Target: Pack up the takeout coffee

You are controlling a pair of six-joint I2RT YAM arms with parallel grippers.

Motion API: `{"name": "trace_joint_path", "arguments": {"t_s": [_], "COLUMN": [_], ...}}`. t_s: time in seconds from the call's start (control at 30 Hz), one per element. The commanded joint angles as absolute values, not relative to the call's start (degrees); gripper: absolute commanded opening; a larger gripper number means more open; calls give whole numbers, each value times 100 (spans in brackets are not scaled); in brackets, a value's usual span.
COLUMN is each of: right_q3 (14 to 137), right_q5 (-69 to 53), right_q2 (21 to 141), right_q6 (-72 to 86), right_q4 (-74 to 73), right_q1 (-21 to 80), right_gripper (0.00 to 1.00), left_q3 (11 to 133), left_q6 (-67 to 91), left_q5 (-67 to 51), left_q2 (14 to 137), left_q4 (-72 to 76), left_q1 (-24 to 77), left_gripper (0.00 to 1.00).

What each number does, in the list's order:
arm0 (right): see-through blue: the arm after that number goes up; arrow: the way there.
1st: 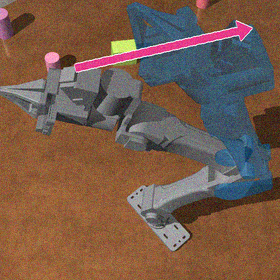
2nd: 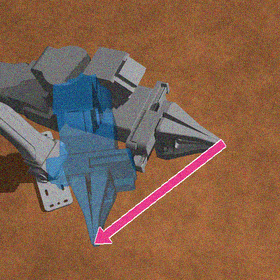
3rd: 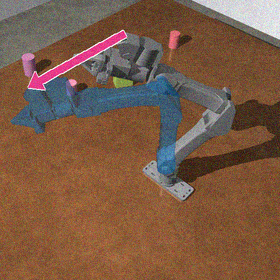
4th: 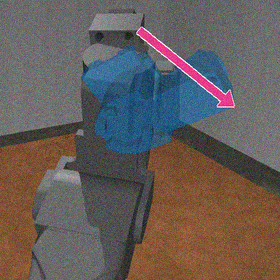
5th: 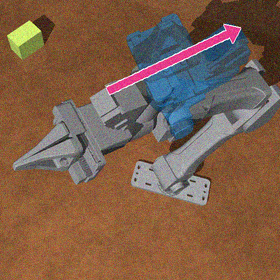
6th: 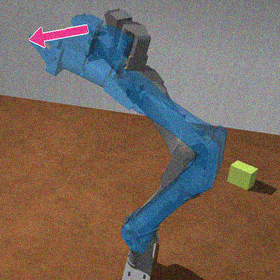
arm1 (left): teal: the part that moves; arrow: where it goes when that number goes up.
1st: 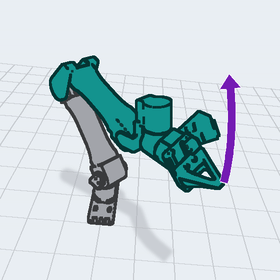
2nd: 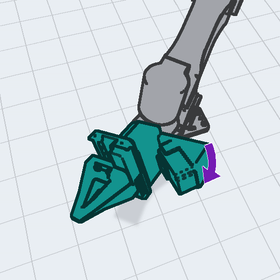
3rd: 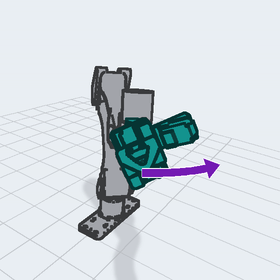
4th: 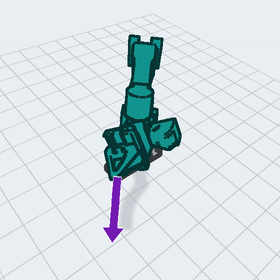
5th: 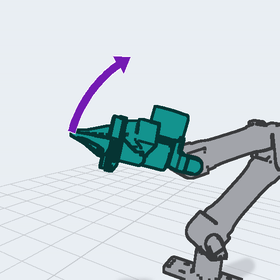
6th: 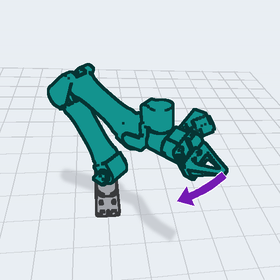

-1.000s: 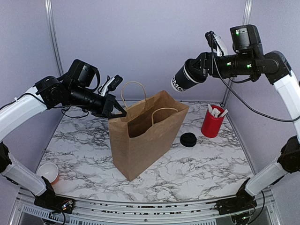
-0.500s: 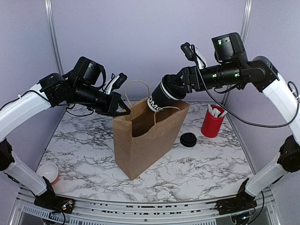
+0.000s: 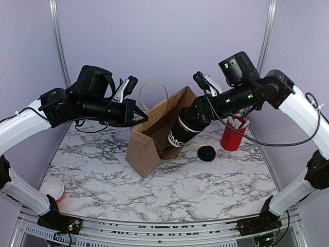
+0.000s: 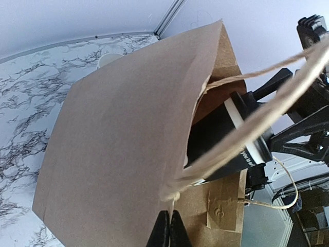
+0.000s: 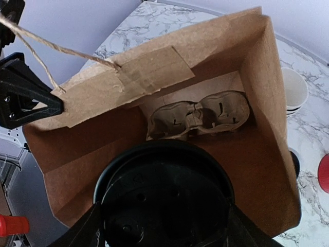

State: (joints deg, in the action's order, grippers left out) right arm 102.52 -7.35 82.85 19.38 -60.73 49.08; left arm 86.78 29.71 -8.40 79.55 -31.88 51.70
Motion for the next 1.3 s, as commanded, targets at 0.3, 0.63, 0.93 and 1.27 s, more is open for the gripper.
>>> {"name": "trace_joint_path", "arguments": {"t_s": [0.3,0.63,0.93,1.27], "right_q3": [11686,12319,11906,10835], "right_q5": [375,233,276,322], "right_q2": [9520,9984,10126,10074], "right_q6": [2101,2103,2292,2350], "right_q4": [-7191,-7754,-7779,-7206], "right_q1": [4937,4614,4770,4766], "right_gripper": [63,62,61,60], "left_q3": [8729,8232,8225,7846], "left_q6": [5003,6920,7516,8015], "left_q5": [1011,3071,3496,3274], "left_q2": [8511,8613,8997,9027], "left_q4": [-1050,-795,98,826], "left_q1": [6295,6893,7101,7189], "left_gripper": [0,0,0,0]}}
